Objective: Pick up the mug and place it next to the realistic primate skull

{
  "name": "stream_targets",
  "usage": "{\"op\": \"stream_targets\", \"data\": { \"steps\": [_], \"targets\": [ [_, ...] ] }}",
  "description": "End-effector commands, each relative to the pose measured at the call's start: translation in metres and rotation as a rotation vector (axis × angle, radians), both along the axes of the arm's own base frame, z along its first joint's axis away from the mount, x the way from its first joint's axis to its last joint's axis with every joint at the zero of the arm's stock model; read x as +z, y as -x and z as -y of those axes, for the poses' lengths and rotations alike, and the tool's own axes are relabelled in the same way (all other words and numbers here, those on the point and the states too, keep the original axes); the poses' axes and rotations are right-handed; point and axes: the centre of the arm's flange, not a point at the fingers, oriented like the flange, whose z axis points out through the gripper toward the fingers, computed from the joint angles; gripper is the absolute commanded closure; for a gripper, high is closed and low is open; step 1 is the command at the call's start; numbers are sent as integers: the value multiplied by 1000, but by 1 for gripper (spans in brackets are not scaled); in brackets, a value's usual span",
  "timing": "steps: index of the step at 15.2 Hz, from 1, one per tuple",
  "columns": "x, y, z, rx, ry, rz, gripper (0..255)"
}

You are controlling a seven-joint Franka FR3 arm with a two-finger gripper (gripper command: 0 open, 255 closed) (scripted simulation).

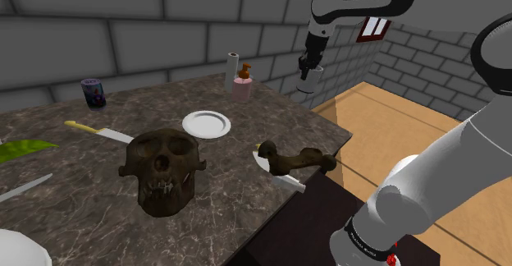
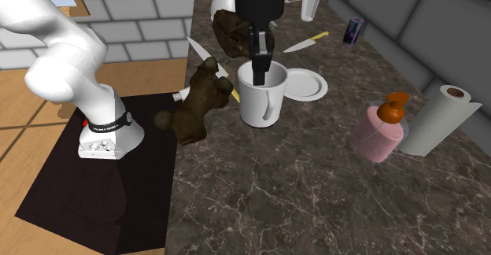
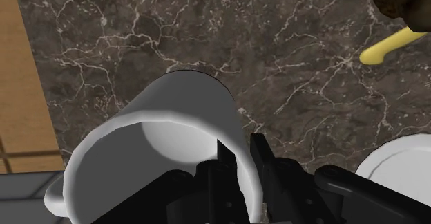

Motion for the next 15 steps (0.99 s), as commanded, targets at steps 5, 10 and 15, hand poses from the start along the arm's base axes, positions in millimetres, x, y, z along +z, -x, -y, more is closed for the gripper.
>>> {"op": "stream_targets", "data": {
  "steps": [5,10,15],
  "targets": [
    [31,0,1,0,0,0,255],
    [49,2,-12,0,0,0,255],
    [49,15,-77,0,0,0,255]
  ]
}}
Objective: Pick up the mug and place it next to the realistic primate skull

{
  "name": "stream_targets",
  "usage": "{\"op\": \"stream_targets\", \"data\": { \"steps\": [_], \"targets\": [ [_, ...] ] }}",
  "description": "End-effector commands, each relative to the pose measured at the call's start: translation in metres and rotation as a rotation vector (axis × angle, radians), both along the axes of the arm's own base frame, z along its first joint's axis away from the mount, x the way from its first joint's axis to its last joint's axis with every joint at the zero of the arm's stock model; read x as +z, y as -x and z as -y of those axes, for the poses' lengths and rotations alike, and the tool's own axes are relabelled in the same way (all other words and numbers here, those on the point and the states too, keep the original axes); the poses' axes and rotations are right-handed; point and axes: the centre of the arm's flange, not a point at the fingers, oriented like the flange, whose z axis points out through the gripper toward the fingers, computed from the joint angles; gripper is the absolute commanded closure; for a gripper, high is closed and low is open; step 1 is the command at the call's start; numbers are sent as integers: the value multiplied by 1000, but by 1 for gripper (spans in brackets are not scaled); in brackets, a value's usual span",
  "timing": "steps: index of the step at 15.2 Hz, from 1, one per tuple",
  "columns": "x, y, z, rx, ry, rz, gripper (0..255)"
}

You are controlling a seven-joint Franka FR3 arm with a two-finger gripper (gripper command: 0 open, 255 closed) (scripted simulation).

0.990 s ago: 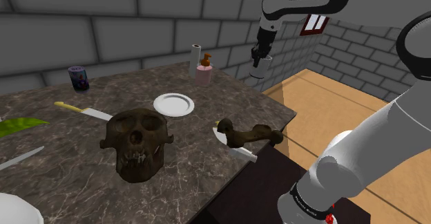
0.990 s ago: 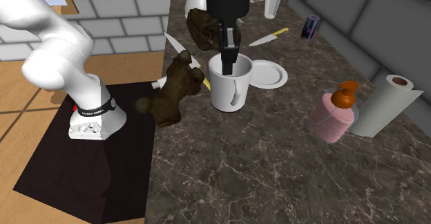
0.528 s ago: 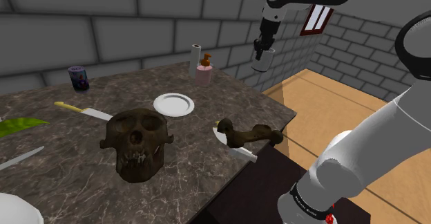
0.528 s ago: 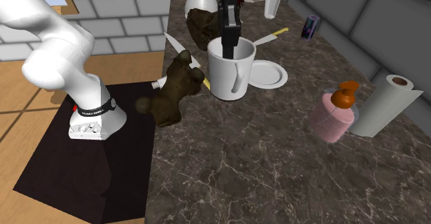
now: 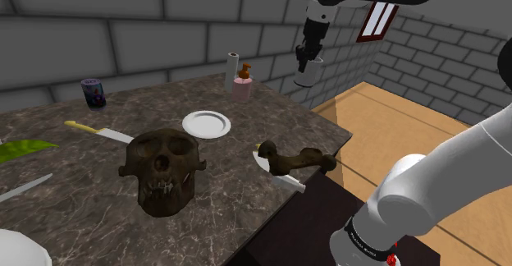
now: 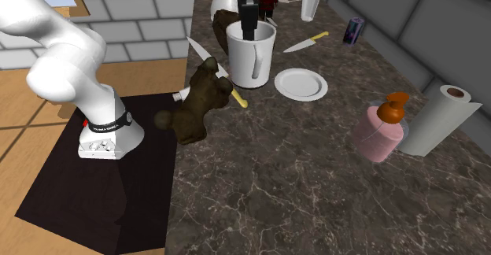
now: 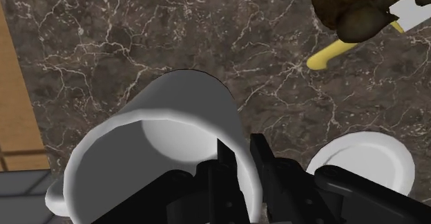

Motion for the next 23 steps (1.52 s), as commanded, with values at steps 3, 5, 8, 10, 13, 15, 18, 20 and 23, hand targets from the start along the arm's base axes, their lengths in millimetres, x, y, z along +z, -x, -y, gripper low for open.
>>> {"op": "stream_targets", "data": {
  "steps": [3,5,8,10,13,15,18,20,23],
  "targets": [
    [2,12,-52,-2,1,0,255],
    [2,17,-78,-2,1,0,255],
    [2,25,-117,-2,1,0,255],
    [2,30,-143,-2,1,0,255],
    [2,38,-182,-2,1,0,255],
    [2,43,-207,-2,1,0,255],
    [2,51,-246,-2,1,0,255],
    [2,56,-272,-2,1,0,255],
    [3,64,-311,-2,1,0,255]
  ]
}}
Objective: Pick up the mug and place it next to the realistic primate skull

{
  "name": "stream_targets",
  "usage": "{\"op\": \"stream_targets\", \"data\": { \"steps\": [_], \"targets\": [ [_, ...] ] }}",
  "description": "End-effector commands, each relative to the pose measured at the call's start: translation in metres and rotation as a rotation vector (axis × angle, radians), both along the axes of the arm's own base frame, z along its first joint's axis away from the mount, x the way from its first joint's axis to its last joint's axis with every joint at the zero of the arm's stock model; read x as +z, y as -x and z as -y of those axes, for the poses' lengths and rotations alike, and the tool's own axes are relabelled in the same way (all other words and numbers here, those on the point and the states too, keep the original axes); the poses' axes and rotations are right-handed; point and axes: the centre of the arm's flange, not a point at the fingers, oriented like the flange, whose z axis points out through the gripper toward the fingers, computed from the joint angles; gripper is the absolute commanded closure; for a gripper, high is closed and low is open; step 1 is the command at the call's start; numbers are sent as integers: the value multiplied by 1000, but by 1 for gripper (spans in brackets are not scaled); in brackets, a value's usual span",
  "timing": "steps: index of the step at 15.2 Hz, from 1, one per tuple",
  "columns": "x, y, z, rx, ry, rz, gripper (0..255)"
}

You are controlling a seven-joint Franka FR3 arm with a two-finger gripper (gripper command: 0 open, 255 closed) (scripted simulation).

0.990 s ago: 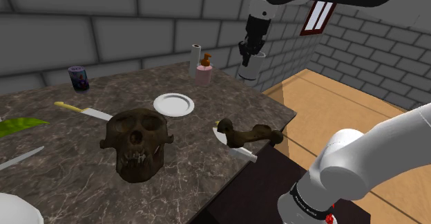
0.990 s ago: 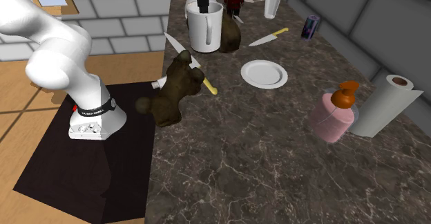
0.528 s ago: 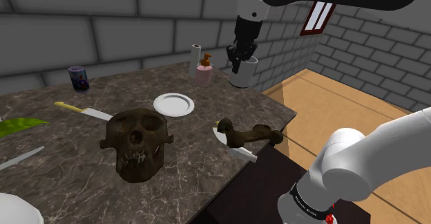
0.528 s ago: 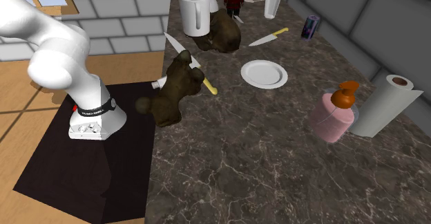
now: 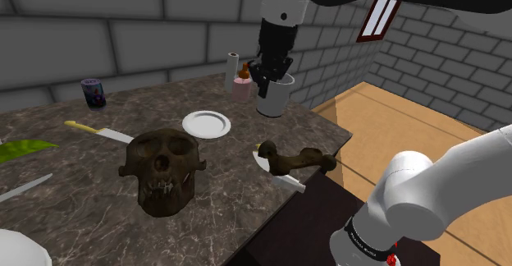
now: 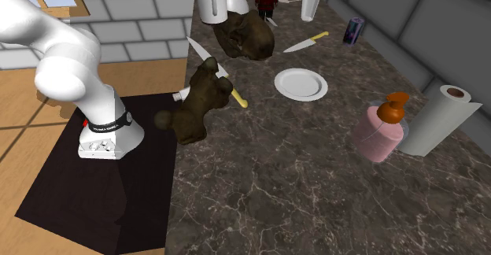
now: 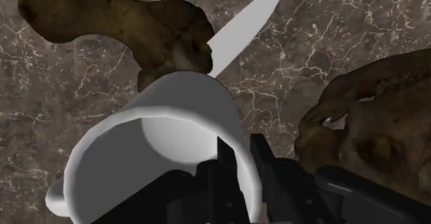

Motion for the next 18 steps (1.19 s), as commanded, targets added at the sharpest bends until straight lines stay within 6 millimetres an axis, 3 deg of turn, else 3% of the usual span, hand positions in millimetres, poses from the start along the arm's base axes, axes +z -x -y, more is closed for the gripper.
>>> {"op": "stream_targets", "data": {
  "steps": [1,18],
  "targets": [
    [-1,5,-25,-1,0,0,255],
    [0,49,-245,-1,0,0,255]
  ]
}}
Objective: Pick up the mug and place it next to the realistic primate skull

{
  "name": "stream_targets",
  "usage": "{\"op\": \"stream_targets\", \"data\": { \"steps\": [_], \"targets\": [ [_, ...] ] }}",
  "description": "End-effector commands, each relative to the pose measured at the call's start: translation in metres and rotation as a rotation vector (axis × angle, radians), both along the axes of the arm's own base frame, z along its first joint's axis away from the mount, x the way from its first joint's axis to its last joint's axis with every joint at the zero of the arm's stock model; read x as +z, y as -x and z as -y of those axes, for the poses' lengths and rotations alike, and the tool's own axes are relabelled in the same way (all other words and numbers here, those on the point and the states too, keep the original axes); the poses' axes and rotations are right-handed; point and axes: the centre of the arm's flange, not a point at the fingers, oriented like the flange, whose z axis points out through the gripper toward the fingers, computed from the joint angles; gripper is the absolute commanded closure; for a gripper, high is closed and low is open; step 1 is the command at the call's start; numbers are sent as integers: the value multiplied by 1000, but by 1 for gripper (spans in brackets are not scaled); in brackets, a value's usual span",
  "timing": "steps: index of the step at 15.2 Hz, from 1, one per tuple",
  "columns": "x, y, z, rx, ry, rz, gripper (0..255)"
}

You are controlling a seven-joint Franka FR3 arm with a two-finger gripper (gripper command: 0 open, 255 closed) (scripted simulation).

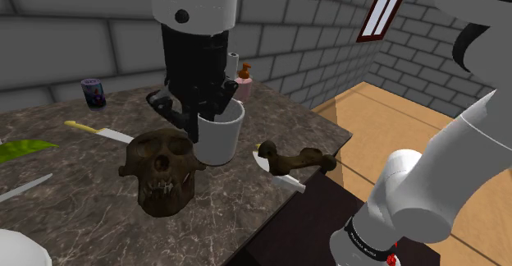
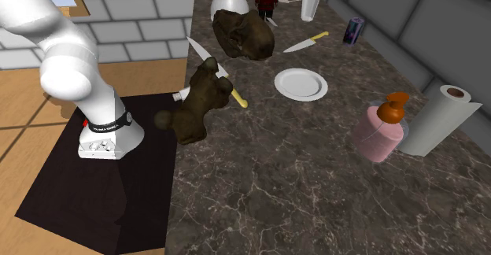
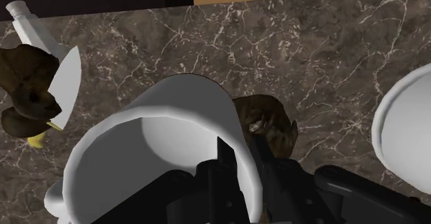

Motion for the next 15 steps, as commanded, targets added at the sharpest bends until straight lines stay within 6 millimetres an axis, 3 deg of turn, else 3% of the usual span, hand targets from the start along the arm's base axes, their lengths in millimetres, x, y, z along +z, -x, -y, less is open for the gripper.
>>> {"op": "stream_targets", "data": {
  "steps": [1,5,15],
  "targets": [
    [-2,7,-27,-2,-1,0,255],
    [-2,16,-73,-2,-1,0,255],
    [-55,16,-73,-2,-1,0,255]
  ]
}}
